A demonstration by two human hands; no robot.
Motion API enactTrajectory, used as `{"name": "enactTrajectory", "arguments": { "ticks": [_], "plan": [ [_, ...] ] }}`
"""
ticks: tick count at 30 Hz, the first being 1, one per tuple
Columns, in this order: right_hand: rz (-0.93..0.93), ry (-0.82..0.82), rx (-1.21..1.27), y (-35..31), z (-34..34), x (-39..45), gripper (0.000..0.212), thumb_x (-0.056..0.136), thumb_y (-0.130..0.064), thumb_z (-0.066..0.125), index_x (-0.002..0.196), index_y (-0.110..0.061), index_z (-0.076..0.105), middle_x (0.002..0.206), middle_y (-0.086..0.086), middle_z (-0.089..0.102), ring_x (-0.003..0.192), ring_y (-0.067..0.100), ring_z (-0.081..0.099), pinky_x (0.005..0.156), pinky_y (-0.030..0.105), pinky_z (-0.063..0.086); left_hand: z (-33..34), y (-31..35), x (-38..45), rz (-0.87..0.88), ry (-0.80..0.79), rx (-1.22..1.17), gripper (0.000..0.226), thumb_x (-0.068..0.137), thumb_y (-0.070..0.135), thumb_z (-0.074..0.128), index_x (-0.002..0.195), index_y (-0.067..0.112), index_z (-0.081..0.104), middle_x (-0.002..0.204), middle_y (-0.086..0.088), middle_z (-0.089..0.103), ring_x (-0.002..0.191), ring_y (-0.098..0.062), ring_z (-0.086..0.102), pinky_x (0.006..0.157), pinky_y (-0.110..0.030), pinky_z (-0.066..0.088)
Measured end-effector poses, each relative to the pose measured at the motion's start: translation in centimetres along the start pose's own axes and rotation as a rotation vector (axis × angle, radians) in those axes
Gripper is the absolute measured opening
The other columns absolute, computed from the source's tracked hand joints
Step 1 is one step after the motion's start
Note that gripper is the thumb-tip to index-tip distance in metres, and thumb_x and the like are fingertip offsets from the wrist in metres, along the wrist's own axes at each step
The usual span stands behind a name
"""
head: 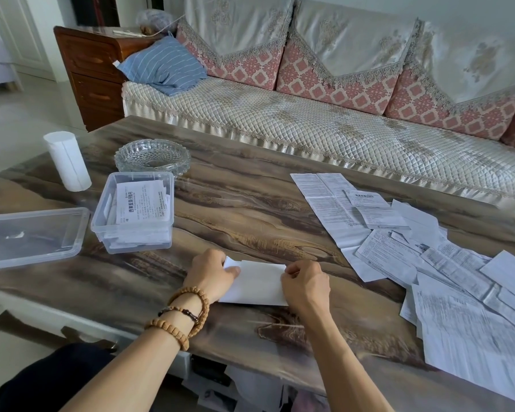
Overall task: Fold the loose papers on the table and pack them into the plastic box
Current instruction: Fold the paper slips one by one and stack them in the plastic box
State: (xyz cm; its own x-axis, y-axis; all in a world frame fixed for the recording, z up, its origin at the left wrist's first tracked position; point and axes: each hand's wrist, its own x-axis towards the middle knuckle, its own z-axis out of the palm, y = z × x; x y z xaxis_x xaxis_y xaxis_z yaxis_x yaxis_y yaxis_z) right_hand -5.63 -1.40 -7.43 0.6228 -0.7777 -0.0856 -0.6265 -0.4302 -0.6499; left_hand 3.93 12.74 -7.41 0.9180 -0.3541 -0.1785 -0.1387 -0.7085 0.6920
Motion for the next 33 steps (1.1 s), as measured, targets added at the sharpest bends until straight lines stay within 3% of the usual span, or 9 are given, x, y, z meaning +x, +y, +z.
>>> {"name": "enactTrajectory", "arguments": {
  "ticks": [1, 4, 7, 10, 13, 16, 22, 27, 33],
  "plan": [
    [0.002, 0.001, 0.004, 0.0, -0.1, 0.1, 0.018, 0.087, -0.013, 0.056, 0.092, -0.016, 0.073, 0.094, 0.009, 0.071, 0.083, 0.025, 0.055, 0.07, 0.023, 0.036, -0.1, 0.2, -0.2, 0.024, -0.012, 0.003, 0.015, 0.09, 0.028, 0.066, 0.092, 0.016, 0.058, 0.09, -0.002, 0.055, 0.078, -0.02, 0.058, 0.068, -0.03, 0.052],
    [-0.004, -0.003, 0.023, 0.1, 0.0, 0.3, 0.017, 0.086, -0.016, 0.056, 0.089, -0.016, 0.073, 0.092, 0.008, 0.071, 0.091, 0.028, 0.061, 0.07, 0.024, 0.037, -0.2, 0.2, -0.2, 0.098, -0.05, 0.077, 0.032, 0.093, 0.025, 0.063, 0.124, 0.023, 0.054, 0.118, -0.004, 0.059, 0.106, -0.026, 0.06, 0.087, -0.04, 0.055],
    [-0.019, -0.021, 0.062, 0.4, -0.2, 0.1, 0.013, 0.083, -0.021, 0.062, 0.083, -0.019, 0.075, 0.084, 0.001, 0.071, 0.091, 0.024, 0.061, 0.072, 0.024, 0.039, -0.2, 0.4, -0.1, 0.139, -0.049, 0.117, 0.03, 0.094, 0.024, 0.062, 0.124, 0.026, 0.058, 0.125, -0.003, 0.062, 0.109, -0.024, 0.061, 0.093, -0.036, 0.051],
    [-0.003, -0.024, 0.078, 0.5, -0.2, 0.2, 0.014, 0.084, -0.017, 0.062, 0.089, -0.018, 0.075, 0.09, 0.003, 0.071, 0.094, 0.023, 0.061, 0.074, 0.022, 0.04, -0.3, 0.5, 0.2, 0.158, -0.083, 0.114, 0.029, 0.095, 0.023, 0.061, 0.123, 0.027, 0.061, 0.129, 0.0, 0.061, 0.098, -0.02, 0.065, 0.081, -0.027, 0.054],
    [0.009, -0.019, 0.045, 0.3, 0.0, 0.2, 0.017, 0.087, -0.014, 0.057, 0.092, -0.018, 0.073, 0.097, 0.007, 0.071, 0.095, 0.026, 0.061, 0.074, 0.023, 0.04, -0.5, 0.5, 0.4, 0.184, -0.1, 0.118, 0.025, 0.095, 0.023, 0.061, 0.119, 0.027, 0.064, 0.127, 0.0, 0.06, 0.091, -0.02, 0.064, 0.078, -0.03, 0.054],
    [0.027, -0.028, 0.026, 0.0, 0.2, 0.4, 0.022, 0.086, -0.012, 0.051, 0.095, -0.019, 0.07, 0.1, 0.009, 0.07, 0.095, 0.028, 0.06, 0.073, 0.024, 0.038, -0.4, 0.4, 0.9, 0.19, -0.121, 0.149, 0.021, 0.095, 0.025, 0.06, 0.115, 0.029, 0.064, 0.129, -0.001, 0.059, 0.105, -0.02, 0.06, 0.085, -0.03, 0.052],
    [0.053, -0.039, -0.01, -0.3, 0.2, 0.4, 0.026, 0.084, -0.006, 0.048, 0.1, -0.018, 0.065, 0.105, 0.01, 0.067, 0.092, 0.027, 0.056, 0.072, 0.025, 0.036, -0.8, 0.6, 1.9, 0.191, -0.201, 0.16, 0.021, 0.096, 0.02, 0.054, 0.113, 0.028, 0.062, 0.118, -0.001, 0.051, 0.066, -0.012, 0.057, 0.038, -0.016, 0.042],
    [0.028, -0.041, -0.039, -0.3, 0.4, 0.5, 0.028, 0.085, -0.005, 0.047, 0.103, -0.016, 0.066, 0.107, 0.011, 0.067, 0.102, 0.032, 0.059, 0.071, 0.025, 0.034, -0.6, 0.6, 2.1, 0.226, -0.112, 0.328, 0.019, 0.095, 0.026, 0.058, 0.11, 0.037, 0.061, 0.124, 0.004, 0.06, 0.097, -0.018, 0.06, 0.073, -0.028, 0.049],
    [0.018, -0.037, -0.044, -0.3, 0.5, 0.5, 0.027, 0.085, -0.006, 0.048, 0.102, -0.015, 0.067, 0.106, 0.013, 0.068, 0.101, 0.034, 0.059, 0.071, 0.026, 0.035, 0.0, 0.4, 1.8, 0.246, -0.026, 0.387, 0.019, 0.095, 0.033, 0.057, 0.112, 0.04, 0.061, 0.114, 0.005, 0.067, 0.1, -0.018, 0.064, 0.079, -0.032, 0.053]
  ]
}}
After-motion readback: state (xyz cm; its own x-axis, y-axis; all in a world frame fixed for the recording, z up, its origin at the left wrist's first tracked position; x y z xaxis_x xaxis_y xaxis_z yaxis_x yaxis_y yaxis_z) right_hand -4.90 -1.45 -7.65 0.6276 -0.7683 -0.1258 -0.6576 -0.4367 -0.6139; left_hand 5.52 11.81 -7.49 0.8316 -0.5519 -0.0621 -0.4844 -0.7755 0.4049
